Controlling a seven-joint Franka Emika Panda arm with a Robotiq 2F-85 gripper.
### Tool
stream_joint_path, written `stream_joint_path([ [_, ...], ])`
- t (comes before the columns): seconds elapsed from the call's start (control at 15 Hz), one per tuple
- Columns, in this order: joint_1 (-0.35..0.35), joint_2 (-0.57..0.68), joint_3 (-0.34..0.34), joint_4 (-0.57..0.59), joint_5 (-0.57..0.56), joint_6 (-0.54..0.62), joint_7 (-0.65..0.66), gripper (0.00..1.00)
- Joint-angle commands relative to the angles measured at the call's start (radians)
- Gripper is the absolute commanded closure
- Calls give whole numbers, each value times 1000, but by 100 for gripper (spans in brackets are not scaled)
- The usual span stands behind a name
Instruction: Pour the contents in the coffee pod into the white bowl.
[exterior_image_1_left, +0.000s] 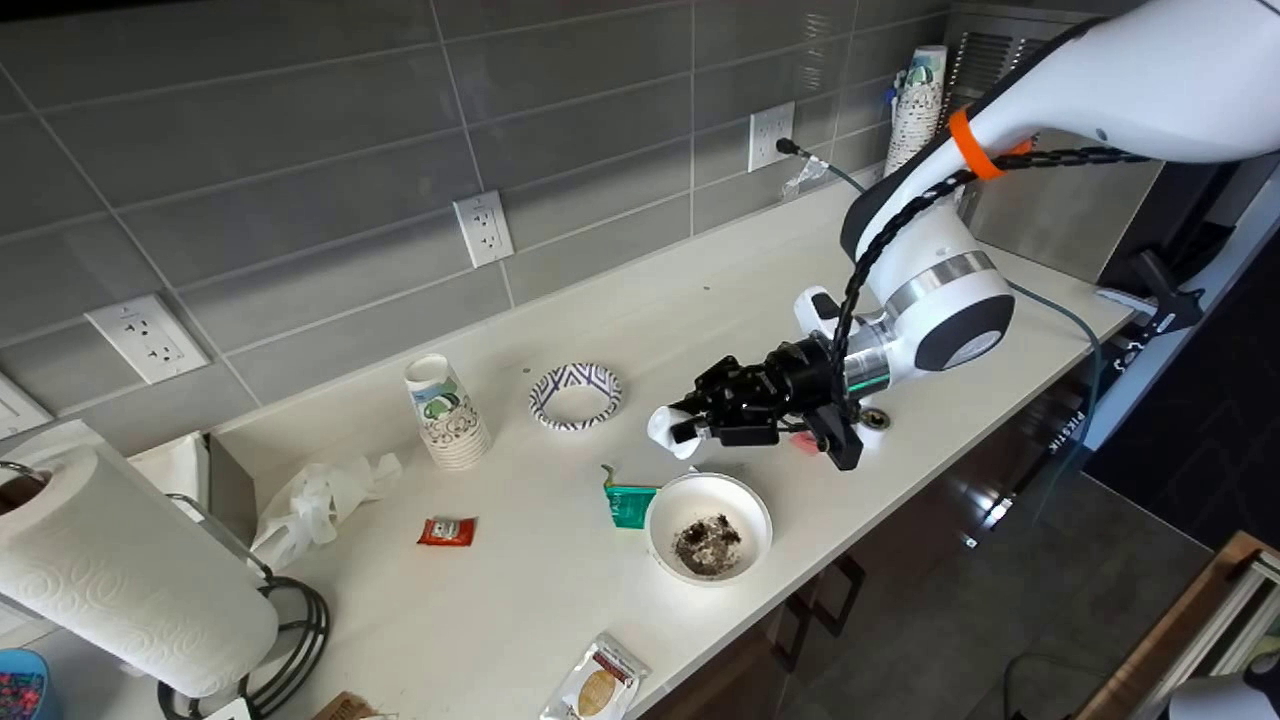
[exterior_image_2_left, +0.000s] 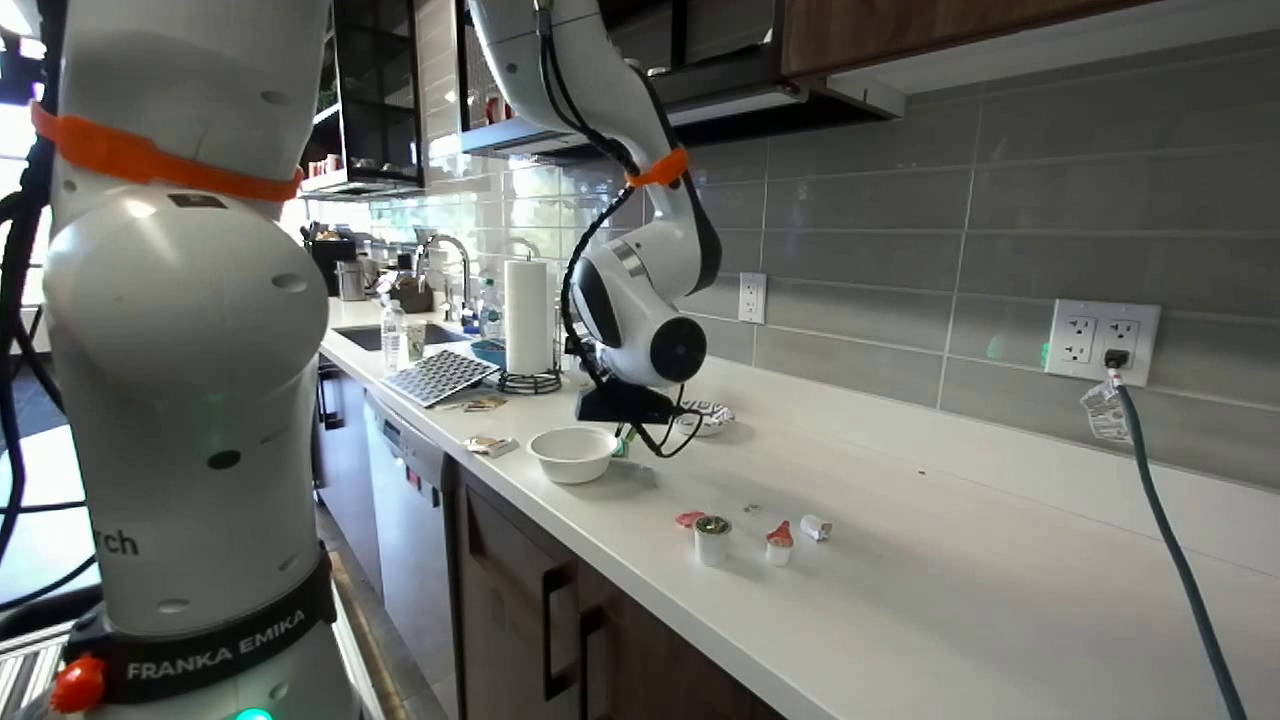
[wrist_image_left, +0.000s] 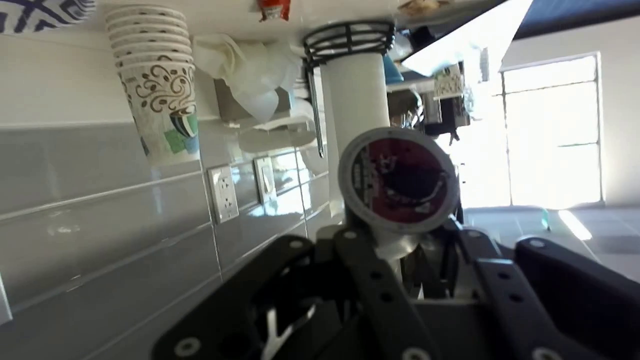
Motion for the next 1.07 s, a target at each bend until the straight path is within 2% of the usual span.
stream_joint_path([
  [0.0,49,-79,37,-8,-11,216,21,92],
  [0.47,103,-99,123,56,-87,603,141,92],
  [0.73,134,-74,155,96,-226,794,282,92],
  [1.0,160,-40,171,106,-425,946,462,92],
])
